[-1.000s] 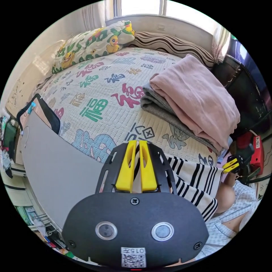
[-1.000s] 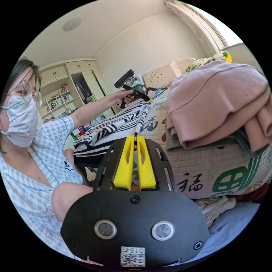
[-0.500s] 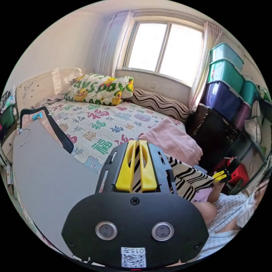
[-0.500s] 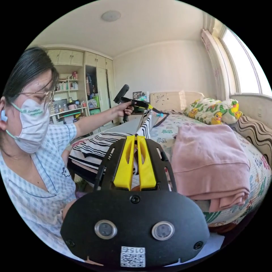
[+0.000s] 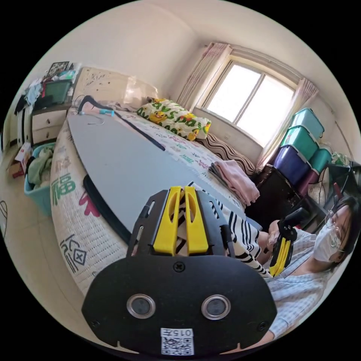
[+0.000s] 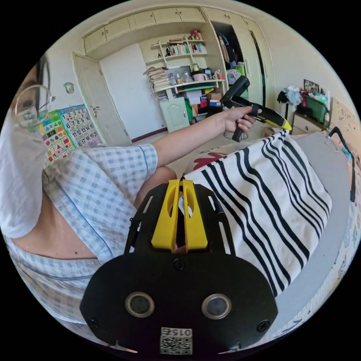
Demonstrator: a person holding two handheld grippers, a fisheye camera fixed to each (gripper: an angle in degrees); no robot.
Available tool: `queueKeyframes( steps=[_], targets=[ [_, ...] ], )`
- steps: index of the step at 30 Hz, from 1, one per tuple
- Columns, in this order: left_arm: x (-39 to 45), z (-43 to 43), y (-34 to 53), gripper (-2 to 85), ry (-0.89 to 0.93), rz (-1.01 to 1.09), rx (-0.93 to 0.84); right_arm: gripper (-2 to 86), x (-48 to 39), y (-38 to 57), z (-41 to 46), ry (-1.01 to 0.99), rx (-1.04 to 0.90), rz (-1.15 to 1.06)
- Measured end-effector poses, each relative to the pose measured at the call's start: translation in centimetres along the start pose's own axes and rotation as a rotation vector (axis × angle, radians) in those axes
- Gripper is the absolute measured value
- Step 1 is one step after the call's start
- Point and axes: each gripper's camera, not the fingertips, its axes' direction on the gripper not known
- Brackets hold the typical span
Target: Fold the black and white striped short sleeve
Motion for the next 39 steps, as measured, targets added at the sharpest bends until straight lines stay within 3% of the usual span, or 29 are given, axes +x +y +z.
queueKeyframes(
  steps=[6, 10, 15, 19, 23, 29, 32, 34, 37, 39],
  targets=[
    [-4.2, -1.8, 5.0, 4.8, -0.039, -0.143, -0.010, 0.3, -1.4, 1.1, 4.5, 0.027, -0.102, -0.052],
    [-3.8, -1.3, 7.0, 9.3, -0.042, -0.125, -0.059, 0.3, -3.1, 1.4, 6.4, 0.095, -0.135, -0.124],
    [-2.5, 1.9, 7.9, 6.3, -0.071, -0.110, -0.106, 0.5, -3.4, 2.0, 7.6, 0.102, -0.141, -0.130],
    [-0.3, 3.2, 8.0, 2.2, -0.231, -0.051, -0.132, 0.9, -2.4, 2.1, 8.4, 0.077, -0.097, -0.064],
    [-0.2, 5.5, 9.1, 2.6, -0.303, -0.046, -0.216, 2.3, -0.7, 2.2, 11.5, 0.091, -0.206, -0.012],
    [-0.5, 2.7, 11.4, 6.4, -0.269, -0.098, -0.122, 5.6, 0.2, 0.2, 6.8, -0.239, -0.201, -0.097],
    [-0.9, 1.5, 12.5, 6.9, -0.215, -0.124, -0.078, 7.7, 2.8, -0.7, 0.4, -0.033, -0.029, -0.125],
    [-1.1, 1.6, 12.9, 7.3, -0.199, -0.130, -0.082, 8.2, 7.7, -1.9, -3.1, 0.299, 0.054, -0.041],
    [-1.4, 2.4, 13.5, 7.4, -0.198, -0.137, -0.097, 8.9, 17.5, -3.3, -5.1, 0.559, 0.061, 0.169],
    [-1.5, 2.9, 13.6, 7.2, -0.190, -0.139, -0.105, 10.4, 23.7, -3.5, -4.7, 0.628, 0.006, 0.304]
  ],
)
